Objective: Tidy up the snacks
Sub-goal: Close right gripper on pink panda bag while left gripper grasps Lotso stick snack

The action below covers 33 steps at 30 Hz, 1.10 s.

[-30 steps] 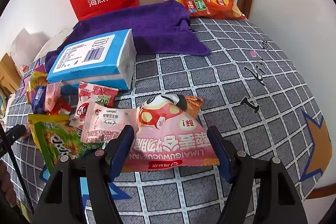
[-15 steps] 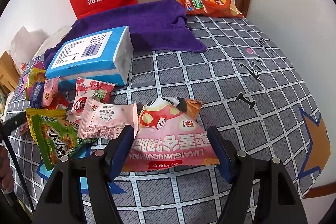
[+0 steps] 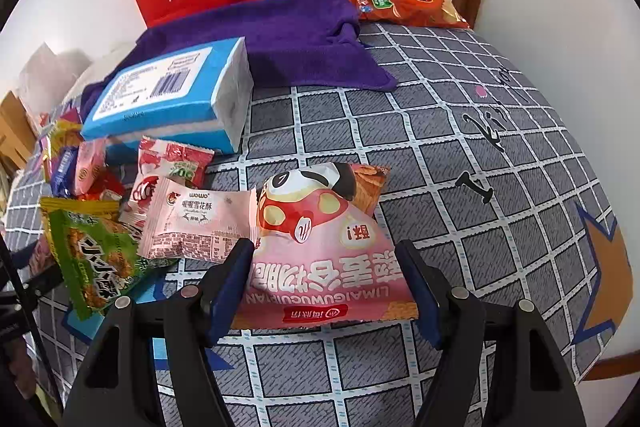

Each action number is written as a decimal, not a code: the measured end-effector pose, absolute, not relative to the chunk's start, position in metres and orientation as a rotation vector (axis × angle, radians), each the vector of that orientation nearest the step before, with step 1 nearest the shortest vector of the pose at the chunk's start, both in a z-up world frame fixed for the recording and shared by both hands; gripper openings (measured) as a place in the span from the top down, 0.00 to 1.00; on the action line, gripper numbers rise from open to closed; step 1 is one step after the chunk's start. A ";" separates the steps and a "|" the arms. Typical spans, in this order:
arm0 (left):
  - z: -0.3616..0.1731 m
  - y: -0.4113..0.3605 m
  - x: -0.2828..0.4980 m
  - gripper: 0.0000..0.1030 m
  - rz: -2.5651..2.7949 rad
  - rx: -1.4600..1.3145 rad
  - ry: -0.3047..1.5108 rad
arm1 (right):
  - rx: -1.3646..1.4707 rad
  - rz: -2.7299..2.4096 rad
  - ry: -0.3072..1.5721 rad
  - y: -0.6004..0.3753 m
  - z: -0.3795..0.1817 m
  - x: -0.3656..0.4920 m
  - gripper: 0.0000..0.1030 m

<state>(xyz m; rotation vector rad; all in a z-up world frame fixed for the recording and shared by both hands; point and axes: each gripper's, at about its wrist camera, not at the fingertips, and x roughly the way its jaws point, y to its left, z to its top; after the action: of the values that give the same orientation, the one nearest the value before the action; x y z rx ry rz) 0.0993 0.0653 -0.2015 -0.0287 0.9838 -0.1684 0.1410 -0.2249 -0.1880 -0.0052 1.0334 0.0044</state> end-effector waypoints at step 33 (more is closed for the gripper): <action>-0.091 0.067 0.130 0.79 -0.150 -0.107 0.845 | 0.011 0.057 0.852 -0.231 -0.082 0.141 0.50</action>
<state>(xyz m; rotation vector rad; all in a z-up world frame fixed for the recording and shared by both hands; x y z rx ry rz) 0.1301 0.0672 -0.0911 -0.1072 0.8454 -0.1500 0.1408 -0.2308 -0.0817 0.0114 0.8517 0.0574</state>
